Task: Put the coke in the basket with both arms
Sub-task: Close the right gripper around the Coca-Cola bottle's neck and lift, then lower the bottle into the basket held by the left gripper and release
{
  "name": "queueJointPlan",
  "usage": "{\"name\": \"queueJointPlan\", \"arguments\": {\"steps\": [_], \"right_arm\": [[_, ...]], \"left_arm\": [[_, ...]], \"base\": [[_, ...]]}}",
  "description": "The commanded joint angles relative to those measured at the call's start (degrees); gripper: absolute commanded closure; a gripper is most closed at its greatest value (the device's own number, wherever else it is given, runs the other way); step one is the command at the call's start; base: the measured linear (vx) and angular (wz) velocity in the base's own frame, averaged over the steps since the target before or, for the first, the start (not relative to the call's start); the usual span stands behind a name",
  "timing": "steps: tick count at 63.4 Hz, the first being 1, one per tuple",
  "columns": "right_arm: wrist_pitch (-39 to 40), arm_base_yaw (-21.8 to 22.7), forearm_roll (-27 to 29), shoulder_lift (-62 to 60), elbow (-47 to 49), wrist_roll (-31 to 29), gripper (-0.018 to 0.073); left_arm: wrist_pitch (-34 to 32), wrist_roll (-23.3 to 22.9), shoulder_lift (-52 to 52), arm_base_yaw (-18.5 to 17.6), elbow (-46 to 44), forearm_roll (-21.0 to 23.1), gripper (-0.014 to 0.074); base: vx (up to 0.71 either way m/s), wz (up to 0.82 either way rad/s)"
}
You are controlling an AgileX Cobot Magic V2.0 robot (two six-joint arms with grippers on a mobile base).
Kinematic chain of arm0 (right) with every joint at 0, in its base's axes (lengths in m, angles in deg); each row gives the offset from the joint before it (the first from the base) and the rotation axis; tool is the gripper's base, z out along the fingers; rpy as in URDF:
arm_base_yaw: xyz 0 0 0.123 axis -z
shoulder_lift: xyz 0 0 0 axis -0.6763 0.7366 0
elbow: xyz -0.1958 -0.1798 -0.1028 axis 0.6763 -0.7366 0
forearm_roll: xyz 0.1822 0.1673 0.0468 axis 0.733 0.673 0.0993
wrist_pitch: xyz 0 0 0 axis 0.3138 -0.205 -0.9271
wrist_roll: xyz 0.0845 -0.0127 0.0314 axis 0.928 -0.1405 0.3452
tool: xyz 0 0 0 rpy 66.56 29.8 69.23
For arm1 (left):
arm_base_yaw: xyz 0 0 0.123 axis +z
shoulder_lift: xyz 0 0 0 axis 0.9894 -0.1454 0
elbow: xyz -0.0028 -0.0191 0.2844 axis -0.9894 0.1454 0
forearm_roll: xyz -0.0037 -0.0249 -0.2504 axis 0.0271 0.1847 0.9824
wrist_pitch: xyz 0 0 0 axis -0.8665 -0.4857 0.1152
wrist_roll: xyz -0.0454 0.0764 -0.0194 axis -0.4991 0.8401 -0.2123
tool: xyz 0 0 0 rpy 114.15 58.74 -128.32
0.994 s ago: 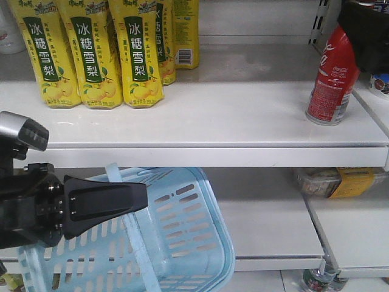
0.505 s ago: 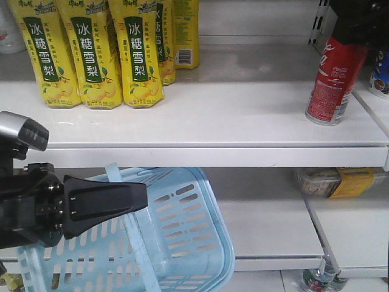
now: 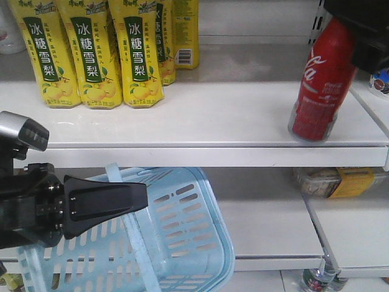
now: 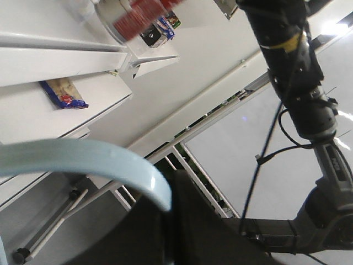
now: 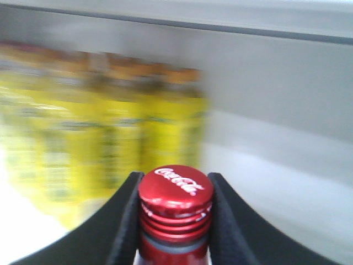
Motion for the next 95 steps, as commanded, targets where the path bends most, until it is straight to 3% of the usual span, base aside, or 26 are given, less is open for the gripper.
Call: {"name": "queueJointPlan", "arguments": {"steps": [1, 12, 21, 28, 32, 40, 53, 77, 86, 95], "right_arm": [[7.2, 0.0, -2.9, -4.3, 0.6, 9.1, 0.0564], [13.1, 0.0, -2.8, -6.4, -4.0, 13.0, 0.0564], [17.3, -0.1, -1.2, -3.7, -9.0, 12.6, 0.0563], [17.8, -4.0, 1.9, 0.2, -11.3, 10.0, 0.0563], [16.1, -8.6, 2.7, 2.3, -11.3, 7.9, 0.0563], [3.6, -18.3, 3.5, 6.4, -11.3, 4.4, 0.0563], [-11.3, -25.8, 3.8, 10.1, -11.3, 4.1, 0.0563], [-9.8, -26.9, 3.7, 17.7, -11.3, 4.2, 0.0534], [-8.8, -26.9, 3.7, 18.9, -11.3, 3.8, 0.0450], [-8.5, -26.9, 3.7, 19.3, -11.3, 3.8, 0.0300]], "left_arm": [[-10.1, 0.1, 1.2, -0.4, -1.5, 5.2, 0.0603], [-10.1, 0.1, 1.2, -0.4, -1.5, 5.2, 0.0603], [-10.1, 0.1, 1.2, -0.4, -1.5, 5.2, 0.0603], [-10.1, 0.1, 1.2, -0.4, -1.5, 5.2, 0.0603], [-10.1, 0.1, 1.2, -0.4, -1.5, 5.2, 0.0603], [-10.1, 0.1, 1.2, -0.4, -1.5, 5.2, 0.0603], [-10.1, 0.1, 1.2, -0.4, -1.5, 5.2, 0.0603], [-10.1, 0.1, 1.2, -0.4, -1.5, 5.2, 0.0603], [-10.1, 0.1, 1.2, -0.4, -1.5, 5.2, 0.0603], [-10.1, 0.1, 1.2, -0.4, -1.5, 5.2, 0.0603]], "base": [[0.00, 0.00], [0.00, 0.00], [0.00, 0.00], [0.00, 0.00], [0.00, 0.00], [0.00, 0.00], [0.00, 0.00], [0.00, 0.00], [0.00, 0.00], [0.00, 0.00]]}}
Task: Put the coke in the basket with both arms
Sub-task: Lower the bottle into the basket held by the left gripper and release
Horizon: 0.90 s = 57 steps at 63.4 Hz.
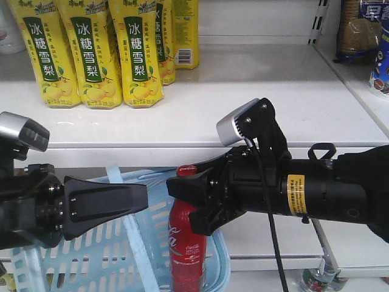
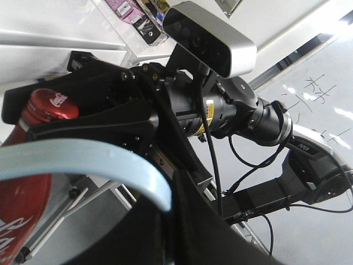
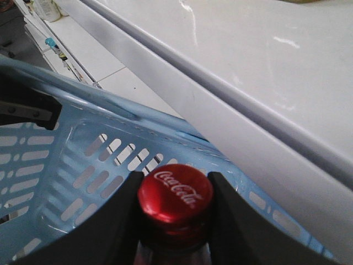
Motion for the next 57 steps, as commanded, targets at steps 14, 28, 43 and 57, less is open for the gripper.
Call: {"name": "queueJointPlan", "arguments": {"steps": [14, 28, 43, 57], "right_arm": [[-3.8, 0.8, 2.1, 0.1, 1.6, 0.5, 0.0087], [-4.1, 1.1, -4.2, -4.8, 1.6, 4.8, 0.0095], [-3.7, 5.1, -4.2, -14.1, 1.6, 6.8, 0.0335], [-6.0, 6.6, -4.2, -24.7, -4.9, 6.5, 0.0569]], "left_arm": [[-10.0, 0.2, 1.2, -0.4, -1.5, 5.3, 0.0603], [-10.0, 0.2, 1.2, -0.4, -1.5, 5.3, 0.0603], [-10.0, 0.2, 1.2, -0.4, -1.5, 5.3, 0.0603], [-10.0, 0.2, 1.2, -0.4, -1.5, 5.3, 0.0603]], "base": [[0.00, 0.00], [0.00, 0.00], [0.00, 0.00], [0.00, 0.00]]}}
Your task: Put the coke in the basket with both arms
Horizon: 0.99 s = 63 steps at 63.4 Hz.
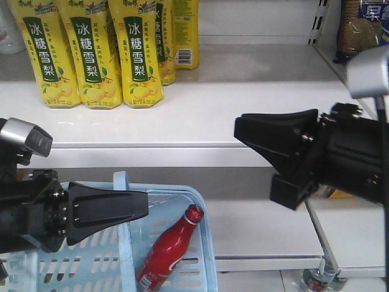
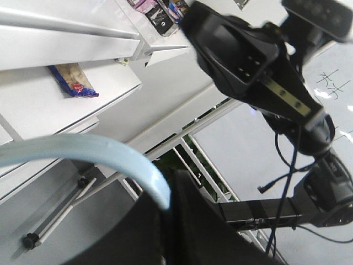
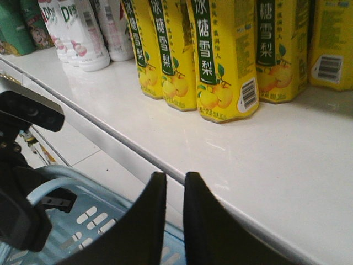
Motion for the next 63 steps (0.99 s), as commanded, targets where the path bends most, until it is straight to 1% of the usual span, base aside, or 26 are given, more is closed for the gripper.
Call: {"name": "queueJointPlan", "arguments": {"steps": [1, 20, 24, 29, 37, 63], "right_arm": [[-3.4, 0.5, -1.7, -5.5, -3.5, -0.3, 0.0567], [-15.8, 0.5, -1.7, -23.4, -26.9, -0.2, 0.0564], [-17.9, 0.5, -1.7, -27.0, -30.3, -0.2, 0.0564], [-18.6, 0.5, -1.7, -29.9, -33.4, -0.2, 0.0564], [-18.5, 0.5, -1.6, -32.6, -35.2, -0.2, 0.0564], [-17.6, 0.5, -1.6, -32.6, -35.2, -0.2, 0.0564]], "left_arm": [[-10.9, 0.9, 1.4, -0.3, -1.9, 7.3, 0.0603], [-10.9, 0.9, 1.4, -0.3, -1.9, 7.3, 0.0603], [-10.9, 0.9, 1.4, -0.3, -1.9, 7.3, 0.0603], [-10.9, 0.9, 1.4, -0.3, -1.9, 7.3, 0.0603], [-10.9, 0.9, 1.4, -0.3, -1.9, 7.3, 0.0603], [-10.9, 0.9, 1.4, -0.3, -1.9, 7.3, 0.0603]], "base": [[0.00, 0.00], [0.00, 0.00], [0.00, 0.00], [0.00, 0.00], [0.00, 0.00], [0.00, 0.00]]}}
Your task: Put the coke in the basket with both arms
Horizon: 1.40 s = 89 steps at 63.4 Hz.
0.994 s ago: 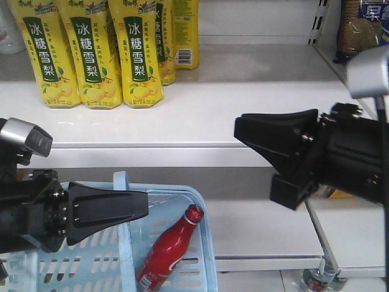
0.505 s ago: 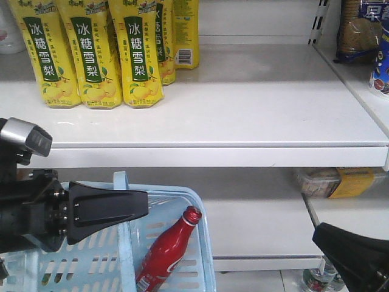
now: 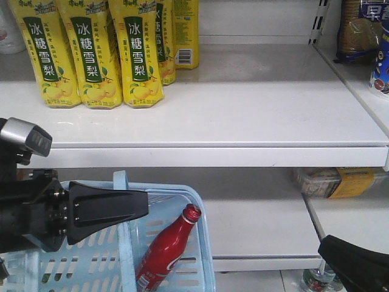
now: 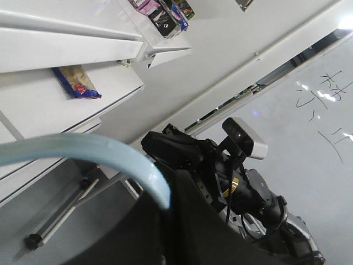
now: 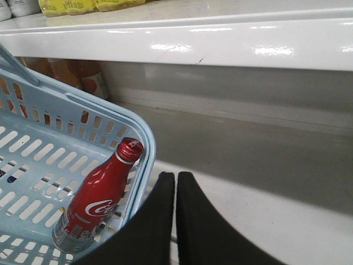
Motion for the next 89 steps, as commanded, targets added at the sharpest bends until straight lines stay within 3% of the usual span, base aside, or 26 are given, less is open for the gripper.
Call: {"name": "queueJointPlan", "arguments": {"steps": [1, 22, 31, 42, 51, 56, 68, 89], "right_arm": [[-0.8, 0.4, -2.3, 0.2, 1.6, -0.3, 0.0564], [-0.8, 0.4, -2.3, 0.2, 1.6, -0.3, 0.0564], [-0.9, 0.4, -2.3, 0.2, 1.6, -0.3, 0.0564], [-0.8, 0.4, -2.3, 0.2, 1.6, -0.3, 0.0564], [-0.8, 0.4, -2.3, 0.2, 1.6, -0.3, 0.0564], [-0.8, 0.4, -2.3, 0.2, 1.6, -0.3, 0.0564], [-0.8, 0.4, -2.3, 0.2, 1.6, -0.3, 0.0564], [-0.8, 0.4, -2.3, 0.2, 1.6, -0.3, 0.0564]], "left_arm": [[-11.3, 0.8, 1.4, -0.3, -1.9, 7.3, 0.0603], [-10.1, 0.8, 1.4, -0.3, -1.9, 8.3, 0.0603], [-12.7, 0.8, 1.5, -0.8, -1.9, 10.0, 0.0603], [-12.7, 0.8, 1.5, -6.4, 3.6, 23.3, 0.0603], [-10.7, 1.0, 2.0, -7.5, 8.1, 22.6, 0.0603], [-7.8, 4.1, 3.8, -7.5, 10.0, 22.0, 0.0603], [-0.7, 19.3, 11.2, -7.5, 11.7, 22.3, 0.0603], [9.7, 32.4, 22.6, -7.5, 11.8, 20.3, 0.0603]], "base": [[0.00, 0.00], [0.00, 0.00], [0.00, 0.00], [0.00, 0.00], [0.00, 0.00], [0.00, 0.00], [0.00, 0.00], [0.00, 0.00]]}}
